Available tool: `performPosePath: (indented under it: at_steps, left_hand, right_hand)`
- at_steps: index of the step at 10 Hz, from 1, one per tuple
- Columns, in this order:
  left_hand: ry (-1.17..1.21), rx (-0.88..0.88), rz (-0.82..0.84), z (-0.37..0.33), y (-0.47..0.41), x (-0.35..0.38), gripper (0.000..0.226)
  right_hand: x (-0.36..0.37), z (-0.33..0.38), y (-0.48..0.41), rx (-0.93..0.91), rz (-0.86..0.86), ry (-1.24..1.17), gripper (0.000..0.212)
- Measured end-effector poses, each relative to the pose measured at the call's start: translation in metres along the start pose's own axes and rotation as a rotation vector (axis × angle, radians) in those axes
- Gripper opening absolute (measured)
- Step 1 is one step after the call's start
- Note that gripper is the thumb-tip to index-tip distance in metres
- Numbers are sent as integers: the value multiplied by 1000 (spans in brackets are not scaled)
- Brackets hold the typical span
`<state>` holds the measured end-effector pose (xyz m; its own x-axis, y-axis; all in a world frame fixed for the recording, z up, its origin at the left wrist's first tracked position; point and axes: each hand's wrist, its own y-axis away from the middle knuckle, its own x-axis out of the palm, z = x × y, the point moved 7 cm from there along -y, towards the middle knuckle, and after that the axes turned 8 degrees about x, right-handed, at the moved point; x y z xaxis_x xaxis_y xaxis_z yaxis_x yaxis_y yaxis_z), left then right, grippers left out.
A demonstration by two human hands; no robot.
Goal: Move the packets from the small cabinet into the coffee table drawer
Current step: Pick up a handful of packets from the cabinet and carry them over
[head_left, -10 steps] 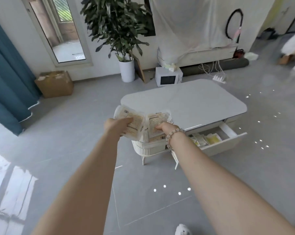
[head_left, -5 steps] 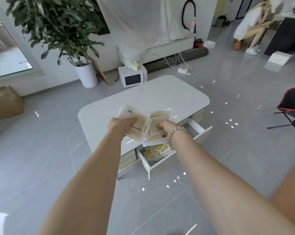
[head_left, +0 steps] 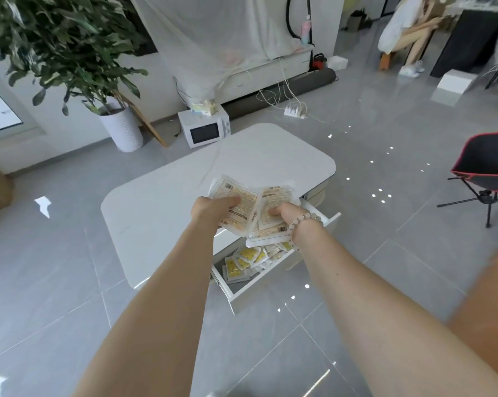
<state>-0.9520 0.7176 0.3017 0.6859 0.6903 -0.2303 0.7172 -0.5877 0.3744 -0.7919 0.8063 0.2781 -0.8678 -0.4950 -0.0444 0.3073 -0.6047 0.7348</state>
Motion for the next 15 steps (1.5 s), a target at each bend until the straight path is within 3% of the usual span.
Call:
performPosePath:
  at_steps: [6,7,8,9,10,12,15]
  left_hand:
    - [-99,22,157,-50,-108,134,34]
    - [-105,7,164,-57,-137,148,35]
    - [-84,-19,157,-64,-169,156,36]
    - [-52,-44,140,-72,-200,163,36]
    - [-47,-51,135,-77,-221,179,33]
    - [-81,-110,140,-73,-240,214,33]
    - [11,-198,1,-67,-263,251,29]
  right_hand:
    - [-92,60,-86,89,-151,-98,57]
    - [-93,76,-107,170,-200,-195,52]
    - [-103,107,-128,215,-362,-135,63]
    - [-95,121,-170,181,-232,-47,57]
    - [-101,133,-197,145,-202,-99,56]
    - [-128,148,-219,225,-219,67,53]
    - [-156,186,-270,205,-77,87,55]
